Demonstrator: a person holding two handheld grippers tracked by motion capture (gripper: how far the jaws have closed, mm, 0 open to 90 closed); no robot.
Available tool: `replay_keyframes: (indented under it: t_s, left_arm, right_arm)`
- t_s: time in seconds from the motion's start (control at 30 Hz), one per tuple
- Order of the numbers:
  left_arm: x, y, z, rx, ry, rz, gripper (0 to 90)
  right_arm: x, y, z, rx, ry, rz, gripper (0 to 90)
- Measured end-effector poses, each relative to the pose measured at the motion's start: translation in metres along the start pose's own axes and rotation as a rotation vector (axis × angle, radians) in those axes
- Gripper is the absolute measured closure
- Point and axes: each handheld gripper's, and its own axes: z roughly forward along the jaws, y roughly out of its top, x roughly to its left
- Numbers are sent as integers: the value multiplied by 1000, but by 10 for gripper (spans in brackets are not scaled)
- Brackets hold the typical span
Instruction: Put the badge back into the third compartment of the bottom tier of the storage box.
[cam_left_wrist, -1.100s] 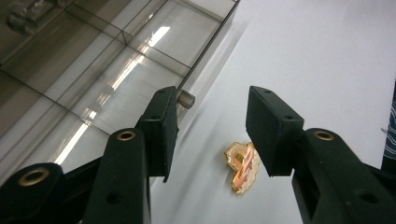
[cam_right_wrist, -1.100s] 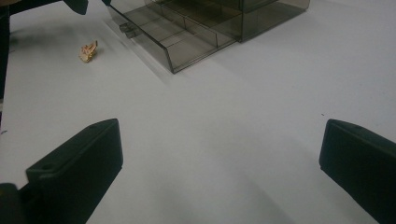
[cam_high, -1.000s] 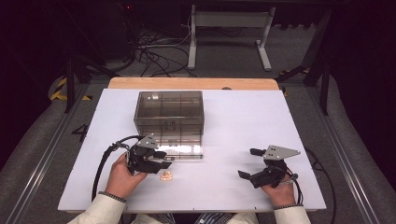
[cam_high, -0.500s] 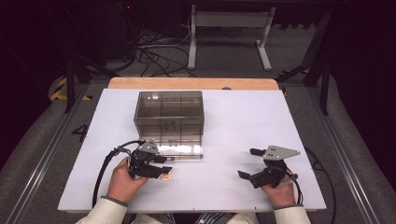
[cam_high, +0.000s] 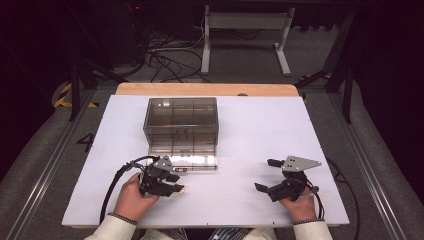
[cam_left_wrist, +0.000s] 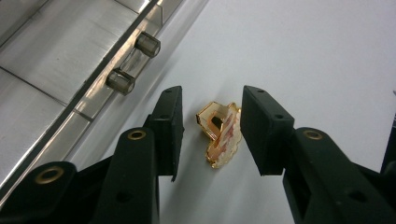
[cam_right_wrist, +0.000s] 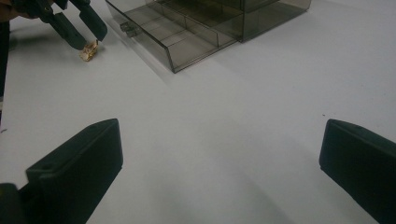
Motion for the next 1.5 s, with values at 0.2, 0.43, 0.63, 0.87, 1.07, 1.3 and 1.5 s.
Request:
replay_keyframes:
  t_s: [0.2, 0.43, 0.63, 0.87, 1.07, 1.3, 1.5]
  left_arm:
    - [-3, -1, 1, 16, 7, 28, 703]
    - [-6, 1, 1, 24, 29, 59, 726]
    - [-10, 3, -4, 24, 48, 83, 786]
    - [-15, 3, -9, 25, 46, 102, 833]
    - [-18, 1, -13, 21, 18, 116, 865]
    - [-18, 0, -15, 15, -15, 122, 878]
    - [-22, 3, -16, 26, -17, 149, 883]
  right_arm:
    - [0, 0, 0, 1, 1, -1, 1]
    - [0, 0, 0, 1, 3, 3, 1]
    - [0, 0, 1, 3, 3, 5, 2]
    - [0, 0, 1, 7, 1, 1, 2]
    - [0, 0, 1, 8, 1, 2, 2]
    - [0, 0, 1, 8, 0, 2, 2]
    - [0, 0, 1, 6, 1, 4, 2]
